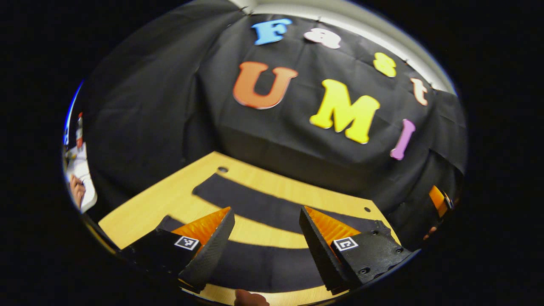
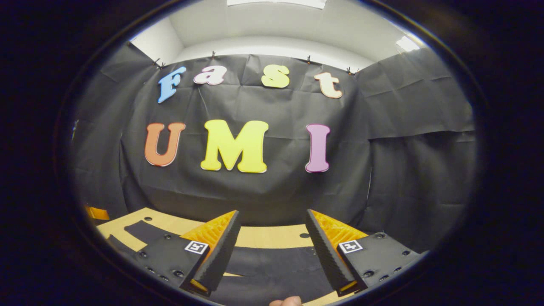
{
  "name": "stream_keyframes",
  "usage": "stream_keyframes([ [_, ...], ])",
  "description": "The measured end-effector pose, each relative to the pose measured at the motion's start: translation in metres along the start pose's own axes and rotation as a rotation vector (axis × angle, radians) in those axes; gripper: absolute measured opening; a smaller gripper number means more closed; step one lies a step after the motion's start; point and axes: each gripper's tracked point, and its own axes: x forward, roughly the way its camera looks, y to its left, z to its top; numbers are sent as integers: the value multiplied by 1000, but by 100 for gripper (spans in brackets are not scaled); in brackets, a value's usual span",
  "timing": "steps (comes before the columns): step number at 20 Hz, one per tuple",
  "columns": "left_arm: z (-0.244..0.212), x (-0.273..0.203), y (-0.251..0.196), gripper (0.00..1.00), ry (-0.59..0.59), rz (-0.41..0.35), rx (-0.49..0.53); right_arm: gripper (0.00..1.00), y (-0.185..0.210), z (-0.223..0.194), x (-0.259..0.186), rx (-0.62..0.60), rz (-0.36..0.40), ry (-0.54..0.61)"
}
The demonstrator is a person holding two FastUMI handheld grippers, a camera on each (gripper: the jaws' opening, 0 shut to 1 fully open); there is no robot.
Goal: Grasp the waist and the cuffs of the jeans and fold them to make the two legs overlap; first hold the waist and fold one-third of the jeans toward the cuffs, then hold the cuffs and fold the remaining one-third in the same direction to finish folding.
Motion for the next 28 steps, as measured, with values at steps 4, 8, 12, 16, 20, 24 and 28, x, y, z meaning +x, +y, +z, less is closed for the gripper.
stream_keyframes([
  [4, -49, -18, 87, 99, 196, 160, -259, 93, -27, -2, 4, -3, -43, 13],
  [8, -91, -44, 134, 99, 345, 261, -486, 93, -44, -3, 3, -32, -70, 17],
  [12, -101, -46, 147, 99, 400, 284, -644, 95, -53, -8, 1, -47, -83, 34],
  [16, -112, -38, 164, 99, 418, 327, -700, 95, -65, -13, 0, -50, -107, 51],
  [20, -119, -29, 172, 99, 455, 362, -702, 95, -84, -15, -1, -33, -151, 65],
  [24, -123, -18, 174, 98, 464, 380, -718, 93, -104, -13, -4, -34, -194, 69],
  [28, -118, -7, 172, 97, 474, 381, -706, 93, -123, -28, -2, -2, -226, 120],
])
